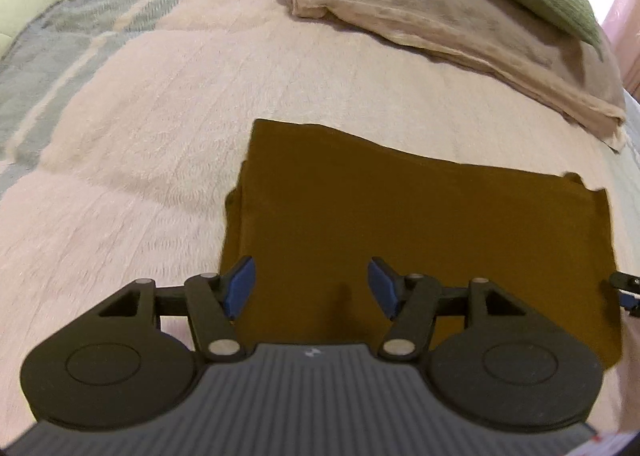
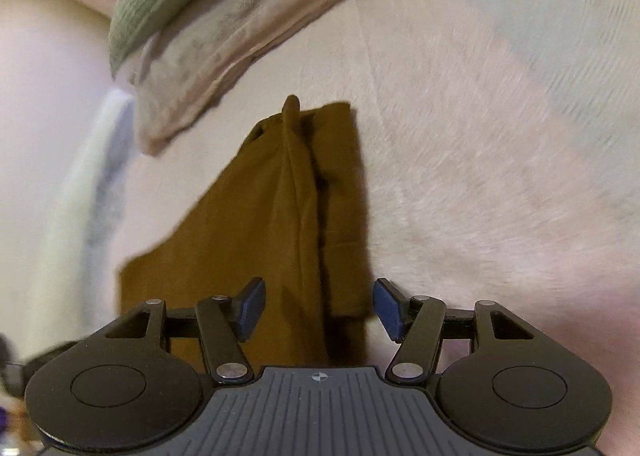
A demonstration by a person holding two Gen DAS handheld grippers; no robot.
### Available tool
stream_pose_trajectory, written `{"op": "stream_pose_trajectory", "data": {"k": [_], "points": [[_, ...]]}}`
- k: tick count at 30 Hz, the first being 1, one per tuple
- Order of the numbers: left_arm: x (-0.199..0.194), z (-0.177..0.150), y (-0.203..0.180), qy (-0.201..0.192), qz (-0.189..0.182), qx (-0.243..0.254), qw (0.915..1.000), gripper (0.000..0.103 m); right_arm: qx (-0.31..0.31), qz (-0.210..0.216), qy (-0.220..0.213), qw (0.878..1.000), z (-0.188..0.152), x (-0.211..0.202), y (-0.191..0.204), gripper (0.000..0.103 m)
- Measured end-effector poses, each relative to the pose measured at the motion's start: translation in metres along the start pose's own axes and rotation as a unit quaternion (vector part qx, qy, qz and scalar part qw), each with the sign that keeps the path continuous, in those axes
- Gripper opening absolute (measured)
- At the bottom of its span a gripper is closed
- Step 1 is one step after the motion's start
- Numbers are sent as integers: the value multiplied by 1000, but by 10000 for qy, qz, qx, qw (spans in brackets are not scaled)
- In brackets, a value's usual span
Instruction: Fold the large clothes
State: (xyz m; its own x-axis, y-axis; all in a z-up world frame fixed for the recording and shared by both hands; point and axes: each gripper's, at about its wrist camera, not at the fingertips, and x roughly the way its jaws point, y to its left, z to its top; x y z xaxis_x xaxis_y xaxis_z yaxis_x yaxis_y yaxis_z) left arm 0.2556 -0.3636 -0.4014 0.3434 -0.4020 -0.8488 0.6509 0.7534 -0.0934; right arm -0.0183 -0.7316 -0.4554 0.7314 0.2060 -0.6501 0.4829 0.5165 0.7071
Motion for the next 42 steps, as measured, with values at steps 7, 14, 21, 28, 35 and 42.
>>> {"op": "stream_pose_trajectory", "data": {"k": [7,14,21,28,35,42], "points": [[38,4,35,352,-573,-38,9977,55,356,690,47,9970,10,24,-20,56],[54,5,61,612,-1110,-246,9916,56,239,491,220,9983,12,43,-11,21],[58,11,77,926,-1524,-313,9835,51,-368,-2096,268,9767,14,47,95,13],[29,24,142,672,-1407,-533,9863,47,-2378,-4284,-241,8714,-48,101,307,13],[24,14,244,985,-1226,-1129,9811,47,-3946,-4284,64,8128,-183,245,405,23],[18,12,270,1063,-1416,-1073,9783,45,-4477,-4239,527,7855,-235,277,409,46]]}}
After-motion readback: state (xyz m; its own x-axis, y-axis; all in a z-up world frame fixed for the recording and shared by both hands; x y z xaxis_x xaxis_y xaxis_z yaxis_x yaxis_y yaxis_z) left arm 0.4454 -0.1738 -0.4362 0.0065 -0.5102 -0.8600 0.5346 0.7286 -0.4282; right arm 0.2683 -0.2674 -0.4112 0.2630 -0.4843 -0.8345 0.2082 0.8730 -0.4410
